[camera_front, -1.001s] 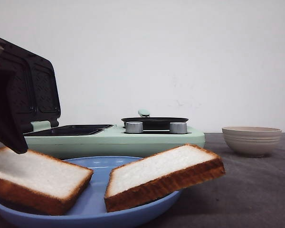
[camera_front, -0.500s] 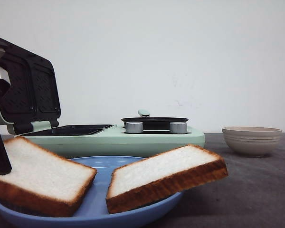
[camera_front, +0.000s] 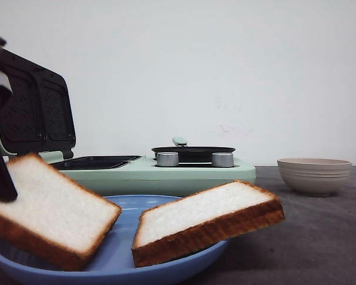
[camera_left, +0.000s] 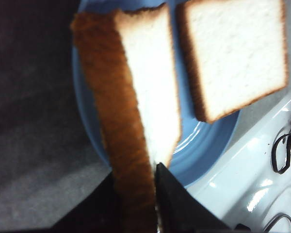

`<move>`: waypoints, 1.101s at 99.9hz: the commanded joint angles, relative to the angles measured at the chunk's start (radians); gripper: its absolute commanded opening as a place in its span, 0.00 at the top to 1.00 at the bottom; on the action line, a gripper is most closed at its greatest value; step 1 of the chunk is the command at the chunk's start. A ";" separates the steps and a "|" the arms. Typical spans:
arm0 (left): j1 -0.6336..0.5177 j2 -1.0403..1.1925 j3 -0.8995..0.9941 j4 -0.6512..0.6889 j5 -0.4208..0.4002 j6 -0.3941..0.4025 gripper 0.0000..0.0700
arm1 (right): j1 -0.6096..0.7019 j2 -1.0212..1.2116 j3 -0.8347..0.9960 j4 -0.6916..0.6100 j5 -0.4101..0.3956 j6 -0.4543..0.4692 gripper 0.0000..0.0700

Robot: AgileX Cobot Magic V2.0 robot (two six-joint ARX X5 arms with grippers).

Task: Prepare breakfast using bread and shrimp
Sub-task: 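Grasp the nearer bread slice's edge with the left gripper and lift, then carry the bread slice with the left gripper into the sandwich press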

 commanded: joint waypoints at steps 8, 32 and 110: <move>-0.003 -0.064 0.014 0.003 -0.004 -0.013 1.00 | 0.000 0.003 0.015 0.010 -0.003 0.010 0.45; -0.003 -0.208 0.051 0.007 -0.069 -0.058 1.00 | 0.000 0.003 0.015 0.010 -0.003 0.010 0.45; -0.028 -0.230 0.313 0.260 -0.423 0.003 1.00 | 0.000 0.003 0.015 0.010 -0.003 0.010 0.45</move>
